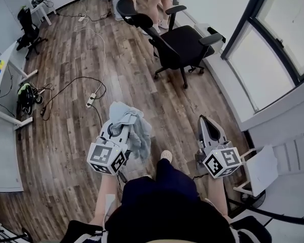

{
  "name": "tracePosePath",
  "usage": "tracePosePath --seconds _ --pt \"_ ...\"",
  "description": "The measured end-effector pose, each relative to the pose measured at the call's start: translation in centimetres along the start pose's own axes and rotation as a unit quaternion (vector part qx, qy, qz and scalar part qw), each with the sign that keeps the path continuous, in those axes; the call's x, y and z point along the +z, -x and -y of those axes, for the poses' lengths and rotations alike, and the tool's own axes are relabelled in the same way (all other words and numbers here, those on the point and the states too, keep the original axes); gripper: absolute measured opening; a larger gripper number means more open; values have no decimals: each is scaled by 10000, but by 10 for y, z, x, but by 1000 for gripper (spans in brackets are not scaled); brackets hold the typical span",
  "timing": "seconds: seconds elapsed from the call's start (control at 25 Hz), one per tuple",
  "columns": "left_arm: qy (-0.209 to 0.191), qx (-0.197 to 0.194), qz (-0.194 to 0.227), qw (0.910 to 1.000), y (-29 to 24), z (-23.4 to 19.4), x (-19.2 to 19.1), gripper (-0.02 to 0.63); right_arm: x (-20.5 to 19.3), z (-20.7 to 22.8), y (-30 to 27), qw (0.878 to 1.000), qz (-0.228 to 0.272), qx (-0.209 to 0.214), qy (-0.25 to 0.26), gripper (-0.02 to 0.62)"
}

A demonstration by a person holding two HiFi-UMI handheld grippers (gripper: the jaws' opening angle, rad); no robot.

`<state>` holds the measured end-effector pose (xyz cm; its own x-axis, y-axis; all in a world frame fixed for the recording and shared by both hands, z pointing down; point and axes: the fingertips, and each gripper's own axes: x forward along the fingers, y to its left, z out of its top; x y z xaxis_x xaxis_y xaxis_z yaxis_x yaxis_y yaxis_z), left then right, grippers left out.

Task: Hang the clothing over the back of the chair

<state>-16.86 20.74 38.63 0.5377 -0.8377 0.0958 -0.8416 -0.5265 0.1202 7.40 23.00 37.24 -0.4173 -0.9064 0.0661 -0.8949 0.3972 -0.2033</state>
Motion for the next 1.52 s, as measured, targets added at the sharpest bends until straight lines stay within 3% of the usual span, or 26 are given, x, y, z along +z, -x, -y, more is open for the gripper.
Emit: tracePosePath --seconds 0.68,1.52 --pt "-20 95 57 9999 -111 4 13 21 25 96 -65 9999 -30 119 -74 26" --pt "-41 149 -67 9999 -136 13 -2 21 1 127 -77 9991 -184 195 -330 27"
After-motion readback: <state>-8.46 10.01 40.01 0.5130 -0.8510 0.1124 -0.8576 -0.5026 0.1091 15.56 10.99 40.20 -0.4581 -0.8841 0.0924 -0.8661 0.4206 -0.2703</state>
